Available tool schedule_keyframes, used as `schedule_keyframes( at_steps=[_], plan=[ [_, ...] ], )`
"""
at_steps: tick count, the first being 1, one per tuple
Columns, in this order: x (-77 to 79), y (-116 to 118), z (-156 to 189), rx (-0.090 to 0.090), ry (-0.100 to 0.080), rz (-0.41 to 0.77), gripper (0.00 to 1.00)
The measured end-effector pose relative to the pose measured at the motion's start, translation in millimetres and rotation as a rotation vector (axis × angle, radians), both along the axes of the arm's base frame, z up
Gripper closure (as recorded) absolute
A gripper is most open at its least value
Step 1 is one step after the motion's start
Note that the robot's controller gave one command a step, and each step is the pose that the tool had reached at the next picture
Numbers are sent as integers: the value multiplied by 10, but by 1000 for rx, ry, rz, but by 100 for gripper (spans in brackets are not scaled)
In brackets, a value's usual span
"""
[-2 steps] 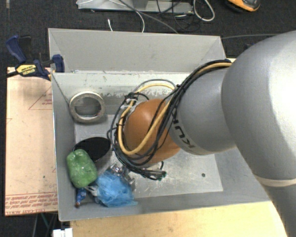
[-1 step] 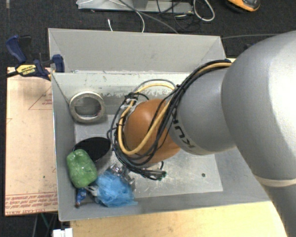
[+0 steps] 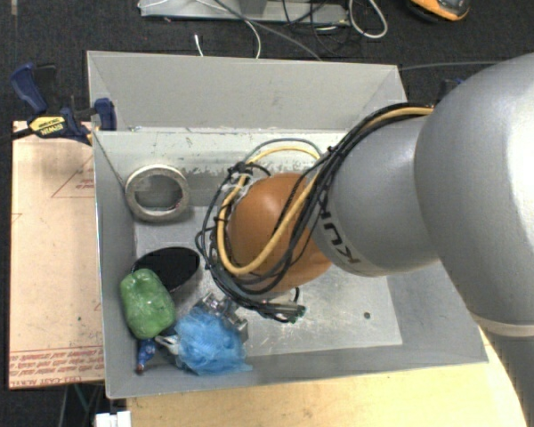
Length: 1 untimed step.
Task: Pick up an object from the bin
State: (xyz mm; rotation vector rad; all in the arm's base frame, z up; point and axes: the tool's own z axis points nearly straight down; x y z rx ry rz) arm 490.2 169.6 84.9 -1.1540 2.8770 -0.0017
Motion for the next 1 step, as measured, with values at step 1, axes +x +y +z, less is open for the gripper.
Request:
schedule_keyframes(
  at_steps=[1],
  plan=[
    [1, -111, 286, -1, -1, 63, 100]
  ],
)
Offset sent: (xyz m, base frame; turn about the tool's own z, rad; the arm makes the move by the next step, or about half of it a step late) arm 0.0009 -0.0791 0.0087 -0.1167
